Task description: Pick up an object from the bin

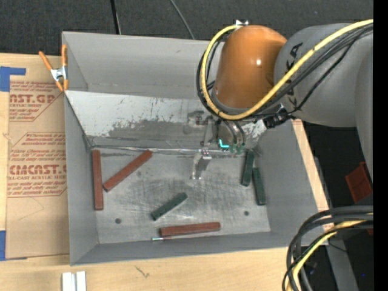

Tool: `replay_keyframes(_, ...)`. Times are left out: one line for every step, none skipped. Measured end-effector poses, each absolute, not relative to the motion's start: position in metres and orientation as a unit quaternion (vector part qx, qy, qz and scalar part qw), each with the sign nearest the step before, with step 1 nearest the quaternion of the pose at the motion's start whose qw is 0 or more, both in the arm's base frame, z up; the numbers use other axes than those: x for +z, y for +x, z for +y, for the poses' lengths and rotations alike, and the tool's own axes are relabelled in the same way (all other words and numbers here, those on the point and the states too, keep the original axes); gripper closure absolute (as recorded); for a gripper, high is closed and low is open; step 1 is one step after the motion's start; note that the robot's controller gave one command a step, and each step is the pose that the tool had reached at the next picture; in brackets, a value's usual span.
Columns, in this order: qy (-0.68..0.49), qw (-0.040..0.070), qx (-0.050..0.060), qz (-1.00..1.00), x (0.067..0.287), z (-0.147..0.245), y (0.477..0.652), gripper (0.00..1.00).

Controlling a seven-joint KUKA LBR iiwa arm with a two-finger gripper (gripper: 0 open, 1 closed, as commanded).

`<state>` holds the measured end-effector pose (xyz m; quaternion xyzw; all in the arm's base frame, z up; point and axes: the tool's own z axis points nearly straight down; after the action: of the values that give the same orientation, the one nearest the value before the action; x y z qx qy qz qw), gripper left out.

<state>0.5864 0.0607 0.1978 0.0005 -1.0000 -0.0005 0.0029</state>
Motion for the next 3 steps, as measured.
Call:
replay_keyframes(0.000,-0.001,-0.001,-1.000,0.202,0.060,0.588,0.00)
replay_keyframes(0.041,-0.002,0.000,-0.999,0.142,0.060,0.556,0.00)
replay_keyframes(0.034,0.000,0.000,-0.999,0.077,0.078,0.557,1.00)
